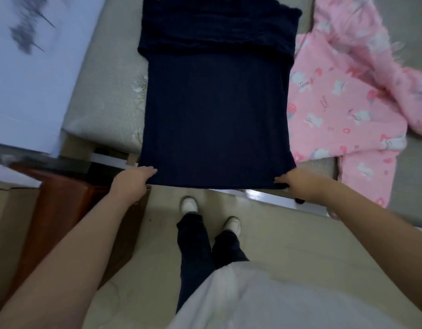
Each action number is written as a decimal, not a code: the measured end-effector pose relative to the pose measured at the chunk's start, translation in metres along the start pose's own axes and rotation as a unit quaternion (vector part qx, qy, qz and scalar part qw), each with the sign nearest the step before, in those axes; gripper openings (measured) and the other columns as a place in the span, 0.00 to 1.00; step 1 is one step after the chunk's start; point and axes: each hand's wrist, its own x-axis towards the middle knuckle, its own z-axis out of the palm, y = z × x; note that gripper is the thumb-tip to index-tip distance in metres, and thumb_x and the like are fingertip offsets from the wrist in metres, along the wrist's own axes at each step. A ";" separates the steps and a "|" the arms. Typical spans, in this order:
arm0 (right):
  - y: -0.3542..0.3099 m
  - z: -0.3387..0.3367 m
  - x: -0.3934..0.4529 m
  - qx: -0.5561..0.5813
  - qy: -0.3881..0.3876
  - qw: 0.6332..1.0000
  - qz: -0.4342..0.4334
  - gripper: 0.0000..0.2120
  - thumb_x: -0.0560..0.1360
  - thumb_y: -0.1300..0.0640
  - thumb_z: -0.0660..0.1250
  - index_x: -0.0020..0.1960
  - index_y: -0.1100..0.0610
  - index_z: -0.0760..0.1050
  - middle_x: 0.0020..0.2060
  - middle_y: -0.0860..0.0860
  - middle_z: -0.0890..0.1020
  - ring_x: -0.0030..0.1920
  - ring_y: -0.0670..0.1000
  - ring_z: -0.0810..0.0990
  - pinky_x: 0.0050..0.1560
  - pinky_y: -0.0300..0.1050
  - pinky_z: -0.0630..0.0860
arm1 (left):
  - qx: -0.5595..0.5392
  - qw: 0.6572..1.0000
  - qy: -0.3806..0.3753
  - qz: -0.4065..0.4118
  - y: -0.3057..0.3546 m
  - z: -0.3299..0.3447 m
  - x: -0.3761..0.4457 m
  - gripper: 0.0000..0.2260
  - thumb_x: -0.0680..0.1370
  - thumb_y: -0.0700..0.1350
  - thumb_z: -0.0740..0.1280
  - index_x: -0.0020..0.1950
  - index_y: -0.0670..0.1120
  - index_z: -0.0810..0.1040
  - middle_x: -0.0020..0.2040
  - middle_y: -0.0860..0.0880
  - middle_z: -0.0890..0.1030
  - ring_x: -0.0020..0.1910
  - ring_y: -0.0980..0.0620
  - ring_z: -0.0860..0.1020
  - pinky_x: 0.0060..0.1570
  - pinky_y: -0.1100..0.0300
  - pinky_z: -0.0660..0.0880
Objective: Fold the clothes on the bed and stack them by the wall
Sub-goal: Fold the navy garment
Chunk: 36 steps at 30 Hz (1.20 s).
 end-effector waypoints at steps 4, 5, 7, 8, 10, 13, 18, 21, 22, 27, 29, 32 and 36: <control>-0.019 -0.010 -0.010 0.044 -0.147 0.988 -0.033 0.07 0.75 0.66 0.57 0.40 0.62 0.70 0.39 0.54 0.73 0.42 0.51 0.69 0.35 0.39 0.63 | 0.064 0.987 -0.144 -0.024 -0.012 -0.036 -0.020 0.23 0.76 0.31 0.56 0.68 0.48 0.69 0.67 0.46 0.72 0.63 0.48 0.71 0.62 0.58 0.67; -0.021 -0.015 -0.012 0.035 -0.167 0.985 -0.039 0.07 0.75 0.65 0.58 0.38 0.60 0.69 0.37 0.52 0.72 0.42 0.50 0.69 0.36 0.39 0.64 | 0.081 0.982 -0.169 -0.030 -0.011 -0.046 -0.022 0.22 0.76 0.31 0.56 0.67 0.48 0.70 0.66 0.45 0.73 0.63 0.48 0.72 0.61 0.58 0.67; -0.019 -0.031 -0.017 0.029 -0.174 0.983 -0.048 0.04 0.75 0.65 0.58 0.41 0.60 0.69 0.37 0.51 0.72 0.42 0.50 0.69 0.36 0.38 0.64 | 0.112 0.979 -0.162 -0.058 -0.006 -0.065 -0.021 0.20 0.77 0.34 0.56 0.67 0.47 0.71 0.64 0.45 0.74 0.61 0.47 0.72 0.59 0.57 0.69; -0.015 -0.041 -0.019 0.039 -0.158 0.986 -0.048 0.04 0.75 0.64 0.58 0.43 0.60 0.71 0.37 0.51 0.72 0.42 0.50 0.69 0.35 0.38 0.64 | 0.120 0.982 -0.121 -0.079 -0.004 -0.075 -0.019 0.18 0.77 0.36 0.56 0.65 0.47 0.72 0.63 0.45 0.75 0.60 0.46 0.73 0.56 0.56 0.70; -0.001 -0.065 -0.020 0.062 -0.089 0.993 -0.038 0.07 0.76 0.64 0.58 0.42 0.59 0.72 0.38 0.51 0.73 0.43 0.51 0.70 0.38 0.41 0.63 | 0.120 0.987 0.008 -0.104 0.002 -0.094 -0.010 0.13 0.78 0.38 0.58 0.60 0.44 0.75 0.57 0.43 0.77 0.55 0.45 0.76 0.49 0.54 0.71; 0.021 -0.107 -0.017 0.029 0.054 0.998 0.000 0.10 0.77 0.62 0.59 0.52 0.62 0.78 0.47 0.57 0.80 0.50 0.55 0.75 0.45 0.42 0.65 | 0.089 0.981 0.142 -0.095 0.014 -0.128 0.011 0.08 0.77 0.36 0.58 0.53 0.39 0.74 0.52 0.40 0.77 0.51 0.41 0.76 0.49 0.51 0.71; 0.053 -0.183 0.015 0.036 0.247 0.963 0.098 0.11 0.75 0.58 0.64 0.54 0.59 0.80 0.51 0.59 0.81 0.53 0.58 0.77 0.43 0.43 0.68 | 0.011 0.974 0.204 -0.101 0.024 -0.196 0.075 0.10 0.76 0.31 0.55 0.54 0.33 0.72 0.54 0.33 0.75 0.53 0.35 0.74 0.51 0.47 0.70; 0.070 -0.221 0.052 0.049 0.263 0.951 0.153 0.11 0.75 0.59 0.61 0.51 0.59 0.80 0.49 0.57 0.82 0.50 0.58 0.77 0.46 0.47 0.75 | 0.021 0.971 0.218 -0.098 0.018 -0.238 0.129 0.11 0.76 0.29 0.54 0.54 0.33 0.72 0.53 0.33 0.75 0.52 0.36 0.74 0.49 0.48 0.71; 0.075 -0.233 0.065 0.041 0.260 0.950 0.170 0.11 0.76 0.59 0.60 0.51 0.59 0.80 0.49 0.57 0.82 0.49 0.58 0.78 0.45 0.46 0.75 | 0.023 0.970 0.226 -0.086 0.014 -0.251 0.149 0.11 0.75 0.28 0.54 0.54 0.33 0.72 0.53 0.32 0.75 0.52 0.36 0.74 0.46 0.49 0.70; 0.110 -0.286 0.134 0.057 0.247 0.938 0.237 0.12 0.77 0.60 0.56 0.52 0.60 0.78 0.50 0.57 0.81 0.50 0.58 0.78 0.45 0.44 0.73 | 0.046 0.968 0.247 0.003 0.004 -0.303 0.254 0.11 0.72 0.26 0.56 0.50 0.32 0.74 0.50 0.31 0.76 0.49 0.38 0.74 0.39 0.52 0.63; 0.128 -0.301 0.166 0.086 0.248 0.932 0.251 0.11 0.75 0.63 0.57 0.50 0.61 0.78 0.50 0.59 0.80 0.49 0.59 0.78 0.50 0.49 0.76 | 0.074 0.971 0.228 0.001 0.007 -0.310 0.297 0.11 0.73 0.27 0.57 0.51 0.33 0.74 0.52 0.32 0.76 0.51 0.38 0.74 0.43 0.52 0.66; 0.152 -0.319 0.210 0.065 0.267 0.914 0.299 0.12 0.75 0.60 0.57 0.52 0.56 0.78 0.49 0.55 0.81 0.51 0.57 0.76 0.55 0.46 0.70 | 0.105 0.973 0.207 -0.015 0.019 -0.308 0.356 0.10 0.75 0.30 0.58 0.52 0.36 0.74 0.53 0.36 0.76 0.52 0.41 0.75 0.47 0.53 0.68; 0.166 -0.326 0.258 0.076 0.295 0.890 0.340 0.14 0.75 0.61 0.58 0.58 0.53 0.74 0.56 0.54 0.77 0.63 0.56 0.69 0.71 0.59 0.48 | 0.126 0.970 0.204 -0.045 0.022 -0.288 0.415 0.14 0.74 0.33 0.59 0.59 0.38 0.71 0.58 0.39 0.74 0.58 0.40 0.71 0.60 0.49 0.64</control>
